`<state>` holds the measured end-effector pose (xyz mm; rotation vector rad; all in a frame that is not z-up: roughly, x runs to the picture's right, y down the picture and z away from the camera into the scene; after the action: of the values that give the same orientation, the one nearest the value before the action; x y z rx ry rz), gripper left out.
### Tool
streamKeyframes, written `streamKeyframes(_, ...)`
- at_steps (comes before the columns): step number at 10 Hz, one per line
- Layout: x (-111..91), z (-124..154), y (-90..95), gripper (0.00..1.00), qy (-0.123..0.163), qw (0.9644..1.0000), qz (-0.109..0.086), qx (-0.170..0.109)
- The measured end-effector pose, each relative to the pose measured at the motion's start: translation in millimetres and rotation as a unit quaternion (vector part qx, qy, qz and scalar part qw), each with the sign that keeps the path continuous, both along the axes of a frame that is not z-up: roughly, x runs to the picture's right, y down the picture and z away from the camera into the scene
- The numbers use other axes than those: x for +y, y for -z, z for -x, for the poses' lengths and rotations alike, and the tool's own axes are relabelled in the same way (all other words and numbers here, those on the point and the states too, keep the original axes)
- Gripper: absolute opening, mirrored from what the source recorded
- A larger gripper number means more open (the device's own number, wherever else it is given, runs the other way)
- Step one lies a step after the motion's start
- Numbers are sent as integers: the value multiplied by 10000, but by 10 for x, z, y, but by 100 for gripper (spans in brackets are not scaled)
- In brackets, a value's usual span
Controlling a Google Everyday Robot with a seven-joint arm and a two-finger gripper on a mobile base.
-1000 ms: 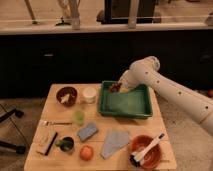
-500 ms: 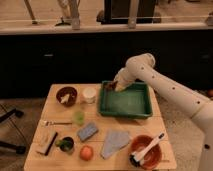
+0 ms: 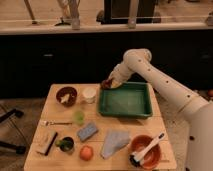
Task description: Place grapes in paper cup
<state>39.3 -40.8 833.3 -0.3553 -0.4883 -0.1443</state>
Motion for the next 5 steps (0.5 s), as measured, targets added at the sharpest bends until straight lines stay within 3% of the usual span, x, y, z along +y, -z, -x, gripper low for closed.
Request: streamKeyframes(5,64,376,42,4,548,9974,240,-394)
